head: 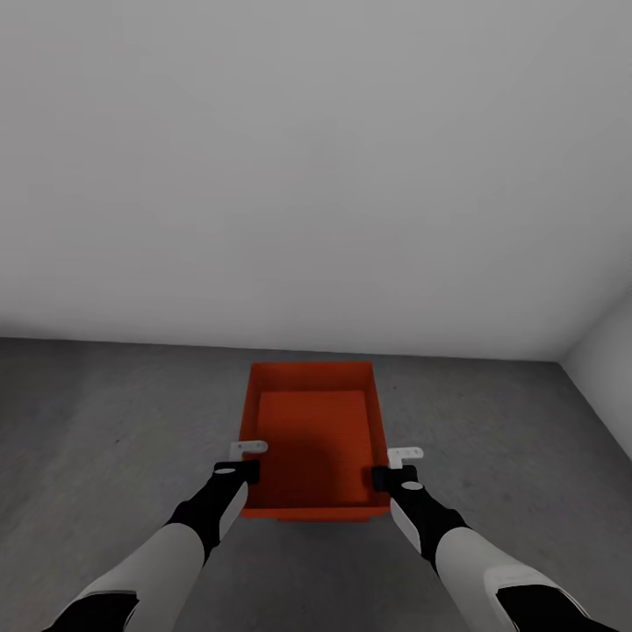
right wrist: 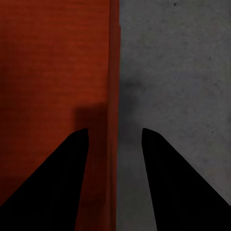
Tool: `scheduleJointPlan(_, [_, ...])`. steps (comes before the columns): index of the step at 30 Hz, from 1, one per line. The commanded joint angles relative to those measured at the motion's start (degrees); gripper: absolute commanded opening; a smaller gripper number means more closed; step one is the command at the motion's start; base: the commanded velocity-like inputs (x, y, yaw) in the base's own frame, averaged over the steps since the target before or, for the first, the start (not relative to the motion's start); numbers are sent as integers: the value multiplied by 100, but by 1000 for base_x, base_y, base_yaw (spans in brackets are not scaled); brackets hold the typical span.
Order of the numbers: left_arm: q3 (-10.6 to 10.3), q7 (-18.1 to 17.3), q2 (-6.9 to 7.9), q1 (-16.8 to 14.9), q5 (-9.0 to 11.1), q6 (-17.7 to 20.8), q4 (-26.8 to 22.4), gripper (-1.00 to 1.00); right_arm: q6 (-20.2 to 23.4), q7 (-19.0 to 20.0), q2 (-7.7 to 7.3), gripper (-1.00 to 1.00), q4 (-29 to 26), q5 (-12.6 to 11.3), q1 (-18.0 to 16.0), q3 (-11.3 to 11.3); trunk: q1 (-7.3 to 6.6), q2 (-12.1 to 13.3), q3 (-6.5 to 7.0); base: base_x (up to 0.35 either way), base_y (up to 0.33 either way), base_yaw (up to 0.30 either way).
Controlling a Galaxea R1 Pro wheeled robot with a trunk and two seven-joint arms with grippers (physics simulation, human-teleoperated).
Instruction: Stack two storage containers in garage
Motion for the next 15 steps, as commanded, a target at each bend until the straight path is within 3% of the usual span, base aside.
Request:
scheduleJointPlan(1, [4,-18,-12,-2,18,-369,-23,-100,13,-17,6,-100,16,-80,-2,-25,24,-48,-25,0,0,-67])
scheduleJointPlan(10, [4,-18,-12,-2,18,-367,-32,-100,16,-19,8,-100,16,-80,1,-26,221,-409,-187,0,0,-180])
scheduleJointPlan(15, [4,-18,-11,-1,18,-368,-38,-100,15,-19,6,-100,16,-80,3,-26,331,-609,-276,0,0,-26])
